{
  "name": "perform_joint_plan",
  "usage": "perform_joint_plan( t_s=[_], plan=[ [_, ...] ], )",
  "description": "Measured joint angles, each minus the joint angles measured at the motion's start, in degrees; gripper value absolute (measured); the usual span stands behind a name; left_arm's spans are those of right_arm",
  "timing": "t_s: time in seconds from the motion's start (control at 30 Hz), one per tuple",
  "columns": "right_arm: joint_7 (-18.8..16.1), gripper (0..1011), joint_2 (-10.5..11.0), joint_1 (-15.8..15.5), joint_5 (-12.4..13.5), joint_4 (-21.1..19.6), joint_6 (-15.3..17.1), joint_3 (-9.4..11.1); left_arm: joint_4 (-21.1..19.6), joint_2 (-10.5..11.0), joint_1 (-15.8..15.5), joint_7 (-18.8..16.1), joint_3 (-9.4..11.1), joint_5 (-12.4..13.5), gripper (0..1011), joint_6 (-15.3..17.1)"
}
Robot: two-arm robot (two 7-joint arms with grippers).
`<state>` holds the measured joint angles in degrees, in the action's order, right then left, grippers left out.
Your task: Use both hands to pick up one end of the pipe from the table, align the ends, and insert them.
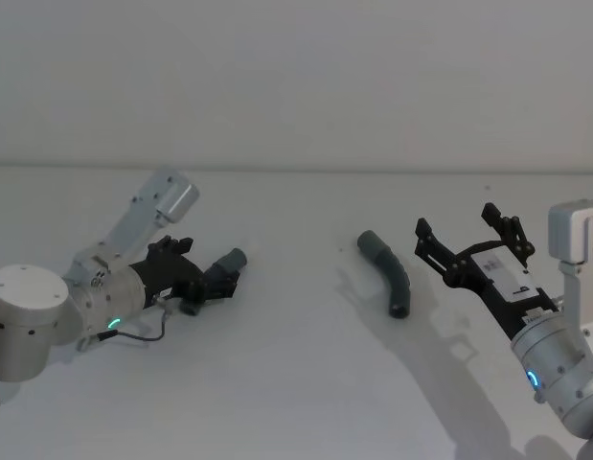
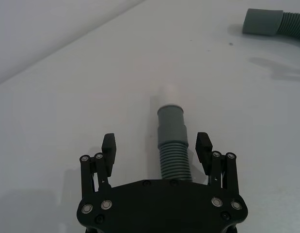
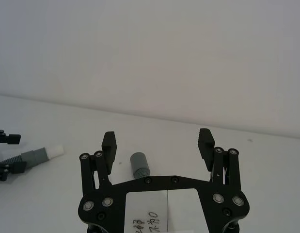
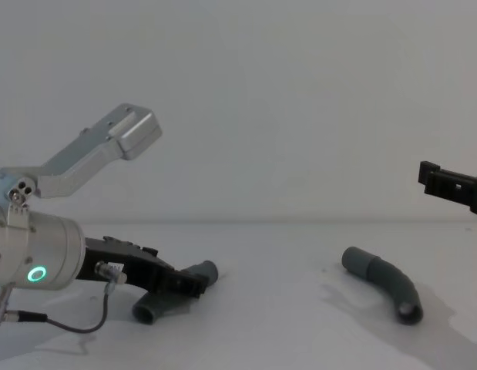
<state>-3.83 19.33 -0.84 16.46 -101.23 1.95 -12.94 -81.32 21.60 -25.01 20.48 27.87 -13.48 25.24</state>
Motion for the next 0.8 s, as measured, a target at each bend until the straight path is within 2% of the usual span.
perform_joint_plan(
  t_s=[0.43,0.67,0.8],
  plan=[
    [0.00,1001,0.00,0.00,0.00,0.00,0.00,0.00,-0.50,-0.26,0.28,1.45,-0.76,-1.10,993,2.32],
    [0.00,1001,0.00,0.00,0.00,0.00,0.00,0.00,-0.62,-0.32,0.35,1.80,-0.95,-1.34,844,2.91],
    [0.00,1001,0.00,0.00,0.00,0.00,0.00,0.00,-0.68,-0.34,0.38,1.95,-1.03,-1.46,703,3.18]
  ],
)
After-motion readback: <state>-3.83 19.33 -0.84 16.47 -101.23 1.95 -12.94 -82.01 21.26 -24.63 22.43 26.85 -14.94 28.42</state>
